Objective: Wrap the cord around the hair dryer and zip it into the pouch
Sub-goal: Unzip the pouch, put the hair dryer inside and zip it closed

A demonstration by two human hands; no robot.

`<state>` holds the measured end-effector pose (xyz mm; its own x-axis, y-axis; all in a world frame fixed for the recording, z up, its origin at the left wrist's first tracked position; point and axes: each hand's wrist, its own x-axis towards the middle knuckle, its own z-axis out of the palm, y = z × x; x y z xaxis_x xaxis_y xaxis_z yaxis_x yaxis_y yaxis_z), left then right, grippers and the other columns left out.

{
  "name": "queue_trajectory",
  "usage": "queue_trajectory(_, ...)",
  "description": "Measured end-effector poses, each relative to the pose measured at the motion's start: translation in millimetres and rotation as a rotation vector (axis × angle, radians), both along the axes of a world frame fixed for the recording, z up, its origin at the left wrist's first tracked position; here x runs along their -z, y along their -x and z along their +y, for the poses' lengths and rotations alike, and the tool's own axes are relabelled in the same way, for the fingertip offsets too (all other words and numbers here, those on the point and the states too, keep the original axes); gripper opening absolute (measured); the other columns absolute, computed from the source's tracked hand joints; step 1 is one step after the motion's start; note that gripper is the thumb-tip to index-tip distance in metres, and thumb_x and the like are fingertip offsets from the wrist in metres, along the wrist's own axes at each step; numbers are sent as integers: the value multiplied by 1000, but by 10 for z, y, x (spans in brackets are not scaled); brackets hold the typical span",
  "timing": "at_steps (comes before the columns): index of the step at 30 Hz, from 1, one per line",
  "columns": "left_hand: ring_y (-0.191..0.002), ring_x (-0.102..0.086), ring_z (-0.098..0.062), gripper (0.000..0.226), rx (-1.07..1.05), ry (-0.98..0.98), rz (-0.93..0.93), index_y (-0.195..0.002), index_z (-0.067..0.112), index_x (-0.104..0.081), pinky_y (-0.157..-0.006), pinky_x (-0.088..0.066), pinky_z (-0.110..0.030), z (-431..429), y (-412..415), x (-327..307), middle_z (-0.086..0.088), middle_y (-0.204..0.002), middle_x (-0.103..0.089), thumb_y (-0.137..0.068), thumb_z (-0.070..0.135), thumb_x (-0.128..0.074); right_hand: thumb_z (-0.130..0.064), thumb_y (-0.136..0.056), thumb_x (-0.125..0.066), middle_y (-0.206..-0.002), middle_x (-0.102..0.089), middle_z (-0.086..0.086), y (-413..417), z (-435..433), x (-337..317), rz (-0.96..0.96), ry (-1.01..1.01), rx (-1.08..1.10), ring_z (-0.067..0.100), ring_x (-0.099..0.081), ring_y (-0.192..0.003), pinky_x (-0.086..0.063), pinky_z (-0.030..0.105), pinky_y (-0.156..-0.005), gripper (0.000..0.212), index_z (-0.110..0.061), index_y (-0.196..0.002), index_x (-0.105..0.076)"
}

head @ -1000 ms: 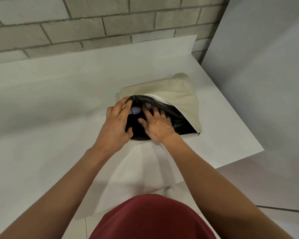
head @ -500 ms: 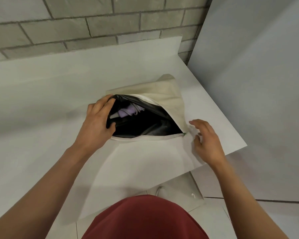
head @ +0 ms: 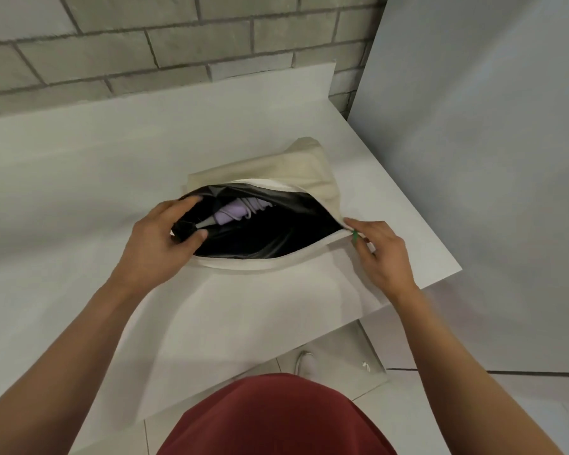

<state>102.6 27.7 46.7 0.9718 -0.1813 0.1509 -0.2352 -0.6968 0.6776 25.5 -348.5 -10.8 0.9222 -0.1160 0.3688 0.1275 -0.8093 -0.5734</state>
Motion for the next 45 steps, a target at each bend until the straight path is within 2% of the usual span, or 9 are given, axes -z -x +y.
queue_trajectory(5, -120, -62, -12, 46, -12, 408, 235, -116, 35, -75, -108, -48, -34, 53, 82, -69, 11, -129, -67, -100, -1, -49, -9, -98, -71, -106, -71, -15, 1, -103, -131, 15, -190, 74, -7, -63, -87, -49, 13, -74, 29, -30, -118, -75)
queue_trajectory(8, -111, -60, -7, 51, -66, 282, 51, -108, 40, -68, -91, -49, -12, 75, 122, -100, 8, -131, -63, -96, -8, -58, -8, -97, -72, -104, -68, -34, -6, -155, -197, -31, -198, 82, -6, -65, -89, -47, 7, -73, 27, -28, -115, -76)
queue_trajectory(12, -98, -59, -12, 45, -246, 249, 47, -102, 39, -48, -79, -49, -20, 52, 98, -114, 12, -114, -64, -90, 2, -71, -1, -96, -71, -110, -68, -29, -16, -198, -250, -131, -112, 40, -1, -65, -99, -54, 15, -81, 26, -17, -115, -78)
queue_trajectory(17, -67, -52, -23, 22, -359, 83, 59, -87, 15, -62, -54, -39, -20, 161, -9, -59, -6, -75, -60, -79, -1, -75, -3, -96, -71, -110, -73, -14, -24, -203, -304, -161, -76, -14, 10, -67, -97, -56, 24, -81, 23, -14, -115, -79)
queue_trajectory(22, -63, -48, -25, 32, -247, -96, 193, -77, 15, -55, -55, -37, -34, 176, 13, -97, -6, -72, -56, -73, 4, -85, -8, -95, -75, -105, -68, -34, 20, -98, -392, -91, -171, -4, 3, -68, -94, -51, 15, -77, 20, -21, -109, -77)
queue_trajectory(27, -106, -57, -10, 52, 18, -116, 410, -114, 38, -64, -94, -48, -34, 163, 195, -605, 9, -117, -58, -71, 32, -92, -4, -95, -75, -105, -73, -17, 74, -81, -435, -116, -113, -97, 17, -69, -97, -57, 31, -84, 20, -14, -111, -79)
queue_trajectory(30, -80, -63, -3, 15, 26, 89, 119, -91, 29, -70, -78, -51, -25, -373, 399, -821, 10, -88, -68, -83, 30, -83, -6, -93, -77, -103, -70, -24, 109, -34, -463, -93, -163, -63, 3, -67, -95, -52, 18, -80, 23, -22, -109, -79)
queue_trajectory(33, -65, -60, -5, 20, 295, 127, 78, -76, 24, -68, -67, -51, -31, -1062, 569, -783, 8, -69, -65, -86, 34, -81, -10, -91, -81, -101, -72, -24, 148, 10, -484, -36, -252, -17, -1, -66, -94, -46, 10, -78, 27, -32, -105, -77)
queue_trajectory(45, -69, -61, -15, 25, 445, -60, 48, -83, 18, -72, -64, -53, -39, -1926, 314, -294, 7, -71, -66, -95, 39, -68, -14, -91, -80, -99, -77, -12, 180, -53, -446, -90, -153, -63, 11, -67, -100, -53, 25, -87, 15, -17, -106, -82)
